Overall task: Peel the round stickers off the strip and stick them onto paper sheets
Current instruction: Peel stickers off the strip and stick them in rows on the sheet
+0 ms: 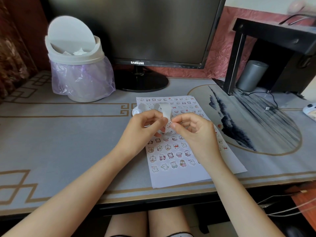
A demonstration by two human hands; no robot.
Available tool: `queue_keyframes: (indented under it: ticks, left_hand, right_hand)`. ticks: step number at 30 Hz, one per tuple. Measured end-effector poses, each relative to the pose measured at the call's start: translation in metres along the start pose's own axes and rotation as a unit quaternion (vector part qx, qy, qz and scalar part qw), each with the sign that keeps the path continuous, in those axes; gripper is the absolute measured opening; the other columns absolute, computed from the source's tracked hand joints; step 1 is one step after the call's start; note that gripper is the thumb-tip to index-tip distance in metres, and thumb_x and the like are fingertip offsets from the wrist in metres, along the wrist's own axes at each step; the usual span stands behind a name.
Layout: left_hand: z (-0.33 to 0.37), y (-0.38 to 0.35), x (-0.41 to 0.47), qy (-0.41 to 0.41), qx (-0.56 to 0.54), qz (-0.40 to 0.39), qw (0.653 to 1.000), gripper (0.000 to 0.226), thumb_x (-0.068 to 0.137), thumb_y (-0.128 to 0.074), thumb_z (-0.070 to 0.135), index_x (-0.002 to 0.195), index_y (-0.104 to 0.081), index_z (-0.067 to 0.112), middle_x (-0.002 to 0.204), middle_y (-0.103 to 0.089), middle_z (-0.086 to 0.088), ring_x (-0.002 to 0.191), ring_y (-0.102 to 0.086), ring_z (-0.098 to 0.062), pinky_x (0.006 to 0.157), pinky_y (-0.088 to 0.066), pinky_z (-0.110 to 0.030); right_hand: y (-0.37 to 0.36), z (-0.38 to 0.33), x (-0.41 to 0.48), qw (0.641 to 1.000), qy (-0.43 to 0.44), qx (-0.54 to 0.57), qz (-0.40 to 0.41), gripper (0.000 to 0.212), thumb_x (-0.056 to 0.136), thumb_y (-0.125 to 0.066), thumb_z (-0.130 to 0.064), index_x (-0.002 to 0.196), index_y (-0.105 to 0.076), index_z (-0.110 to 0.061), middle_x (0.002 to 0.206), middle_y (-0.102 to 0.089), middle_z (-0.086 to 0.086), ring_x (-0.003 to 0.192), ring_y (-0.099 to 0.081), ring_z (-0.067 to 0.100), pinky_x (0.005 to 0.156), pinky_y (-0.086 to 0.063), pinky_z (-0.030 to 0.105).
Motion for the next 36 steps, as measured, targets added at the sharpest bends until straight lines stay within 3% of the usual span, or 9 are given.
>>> queue_keyframes:
  ticks: [5, 10, 14, 18, 22, 25, 29, 36]
  left_hand:
    - [0.001, 0.0, -0.001, 0.01, -0.002, 0.009, 1.0, 0.015, 0.093, -0.058, 0.012, 0.079, -0.065, 0.009, 0.071, -0.064, -0.006, 0.064, -0.062, -0.008, 0.061, -0.051, -0.018]
    - [0.0, 0.0, 0.0, 0.015, 0.004, 0.017, 1.0, 0.017, 0.093, -0.058, 0.012, 0.084, -0.066, 0.001, 0.071, -0.065, -0.007, 0.064, -0.063, -0.009, 0.062, -0.055, -0.02]
    - [-0.002, 0.0, 0.001, 0.021, 0.003, 0.023, 0.999, 0.019, 0.094, -0.057, 0.013, 0.082, -0.064, 0.001, 0.074, -0.068, -0.011, 0.067, -0.065, -0.012, 0.063, -0.055, -0.022]
    - [-0.004, -0.001, 0.002, 0.029, 0.003, 0.027, 0.999, 0.018, 0.094, -0.056, 0.011, 0.082, -0.064, 0.0, 0.079, -0.07, -0.015, 0.068, -0.065, -0.01, 0.063, -0.054, -0.02]
    - [-0.003, -0.001, 0.001, 0.031, 0.008, 0.025, 0.999, 0.019, 0.094, -0.056, 0.012, 0.082, -0.064, 0.0, 0.079, -0.07, -0.013, 0.068, -0.065, -0.008, 0.062, -0.053, -0.018]
    - [-0.004, 0.0, 0.002, 0.033, 0.012, 0.026, 0.999, 0.019, 0.094, -0.056, 0.013, 0.081, -0.064, 0.001, 0.079, -0.07, -0.012, 0.068, -0.065, -0.009, 0.063, -0.054, -0.019]
    - [-0.004, -0.001, 0.001, 0.033, 0.022, 0.026, 0.999, 0.019, 0.094, -0.056, 0.014, 0.08, -0.065, 0.004, 0.077, -0.07, -0.009, 0.067, -0.064, -0.008, 0.065, -0.055, -0.02]
    - [-0.004, 0.0, 0.001, 0.032, 0.033, 0.026, 0.999, 0.019, 0.094, -0.056, 0.015, 0.081, -0.066, 0.004, 0.079, -0.071, -0.009, 0.069, -0.065, -0.008, 0.068, -0.056, -0.02]
  right_hand:
    - [-0.001, 0.0, 0.0, 1.0, 0.002, -0.026, -0.01, 0.013, 0.081, -0.071, -0.011, 0.081, -0.068, -0.024, 0.08, -0.068, -0.01, 0.072, -0.059, 0.009, 0.069, -0.049, 0.029]
    - [0.001, 0.0, -0.004, 0.994, 0.04, -0.099, -0.024, 0.006, 0.083, -0.069, -0.016, 0.084, -0.066, -0.021, 0.09, -0.059, -0.013, 0.08, -0.054, 0.009, 0.071, -0.038, 0.018]
    - [0.009, -0.01, -0.01, 0.997, 0.043, -0.062, -0.022, 0.011, 0.085, -0.068, -0.013, 0.081, -0.064, -0.024, 0.089, -0.061, -0.011, 0.081, -0.055, 0.005, 0.069, -0.038, 0.014]
    - [0.028, -0.015, -0.013, 0.999, -0.023, -0.012, -0.028, 0.012, 0.082, -0.069, -0.011, 0.079, -0.065, -0.022, 0.077, -0.066, -0.012, 0.073, -0.057, 0.005, 0.07, -0.045, 0.023]
    - [0.053, -0.01, -0.018, 0.987, -0.135, -0.024, -0.079, 0.007, 0.079, -0.073, -0.011, 0.077, -0.068, -0.015, 0.069, -0.066, -0.005, 0.059, -0.055, 0.003, 0.059, -0.044, 0.013]
    - [0.072, -0.001, -0.024, 0.979, -0.182, -0.057, -0.077, 0.006, 0.076, -0.075, -0.011, 0.075, -0.069, -0.012, 0.07, -0.068, 0.002, 0.06, -0.055, 0.008, 0.053, -0.044, 0.011]
    - [0.085, 0.009, -0.029, 0.971, -0.216, -0.087, -0.063, 0.006, 0.075, -0.076, -0.008, 0.075, -0.07, -0.008, 0.07, -0.07, 0.009, 0.066, -0.056, 0.017, 0.05, -0.043, 0.012]
    - [0.081, 0.013, -0.032, 0.97, -0.21, -0.101, -0.068, 0.008, 0.073, -0.077, -0.01, 0.071, -0.071, -0.012, 0.069, -0.07, 0.008, 0.061, -0.057, 0.011, 0.052, -0.043, 0.014]
Point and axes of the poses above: each hand's wrist, its own x-axis towards the middle knuckle, its own y-axis out of the back of the hand, z = x × y, the point moved 1 cm from there along x, towards the middle knuckle
